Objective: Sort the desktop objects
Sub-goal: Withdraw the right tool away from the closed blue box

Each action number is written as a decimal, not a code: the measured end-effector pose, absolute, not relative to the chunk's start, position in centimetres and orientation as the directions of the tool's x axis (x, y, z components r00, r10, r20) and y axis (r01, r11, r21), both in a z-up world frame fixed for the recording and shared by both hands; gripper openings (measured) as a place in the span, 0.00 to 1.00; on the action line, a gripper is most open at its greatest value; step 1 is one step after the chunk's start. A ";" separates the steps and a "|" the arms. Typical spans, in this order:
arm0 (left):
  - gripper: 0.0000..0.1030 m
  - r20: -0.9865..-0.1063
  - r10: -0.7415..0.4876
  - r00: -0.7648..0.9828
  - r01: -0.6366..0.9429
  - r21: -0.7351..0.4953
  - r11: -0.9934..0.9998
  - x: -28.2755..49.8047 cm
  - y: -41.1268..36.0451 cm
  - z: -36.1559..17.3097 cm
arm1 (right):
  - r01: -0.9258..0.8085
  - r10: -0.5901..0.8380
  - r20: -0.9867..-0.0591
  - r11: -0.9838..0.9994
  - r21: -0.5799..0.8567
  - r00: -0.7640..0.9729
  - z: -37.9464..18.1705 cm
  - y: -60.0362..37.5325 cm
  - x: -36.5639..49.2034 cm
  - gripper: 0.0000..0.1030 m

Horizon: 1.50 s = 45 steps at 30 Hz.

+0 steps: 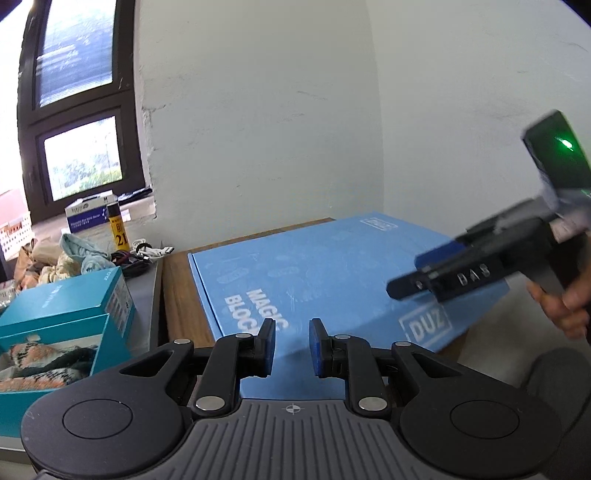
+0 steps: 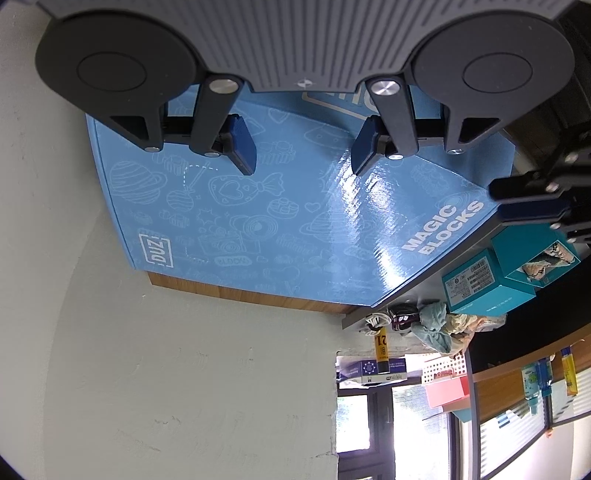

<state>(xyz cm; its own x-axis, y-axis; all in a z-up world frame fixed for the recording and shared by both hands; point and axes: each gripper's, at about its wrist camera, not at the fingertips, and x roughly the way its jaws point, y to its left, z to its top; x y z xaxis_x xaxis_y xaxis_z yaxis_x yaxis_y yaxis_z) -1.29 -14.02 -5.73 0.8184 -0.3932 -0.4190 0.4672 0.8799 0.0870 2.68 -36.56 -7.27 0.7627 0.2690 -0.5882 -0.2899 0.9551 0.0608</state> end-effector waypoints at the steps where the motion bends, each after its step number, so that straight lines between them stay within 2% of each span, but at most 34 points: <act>1: 0.22 -0.423 -0.394 0.816 0.464 0.074 0.883 -0.9 -14.2 -5.7 | -0.291 0.270 -0.587 0.955 0.060 0.764 -7.3 -36.6 2.6 0.62; 11: 0.22 -0.478 -0.391 0.786 0.441 -0.010 0.898 1.6 -16.3 -6.3 | -0.292 0.277 -0.558 0.954 0.063 0.782 -7.6 -36.6 2.1 0.63; 14: 0.22 -0.478 -0.388 0.788 0.439 -0.006 0.899 1.8 -16.5 -6.7 | -0.291 0.276 -0.555 0.955 0.063 0.785 -7.7 -36.5 2.0 0.67; 21: 0.22 -0.503 -0.378 0.777 0.435 -0.005 0.901 2.3 -16.7 -6.4 | -0.274 0.280 -0.524 0.957 0.091 0.804 -7.3 -37.1 1.0 0.67; 27: 0.22 -0.516 -0.361 0.777 0.425 0.007 0.905 2.3 -17.1 -6.3 | -0.163 0.177 -0.467 0.984 0.070 0.866 -6.3 -40.4 -2.8 0.67; 36: 0.22 -0.534 -0.355 0.767 0.424 0.008 0.906 2.5 -17.3 -6.1 | 0.055 -0.011 -0.481 0.995 0.079 0.877 -8.6 -46.9 -6.8 0.67; 41: 0.22 -0.540 -0.342 0.769 0.413 0.012 0.910 2.4 -17.5 -6.1 | 0.074 -0.031 -0.493 0.995 0.068 0.869 -10.6 -48.5 -7.4 0.67; 45: 0.23 -0.539 -0.330 0.775 0.403 0.019 0.915 2.3 -17.7 -6.1 | 0.075 -0.067 -0.505 0.997 -0.004 0.861 -13.1 -48.2 -7.4 0.67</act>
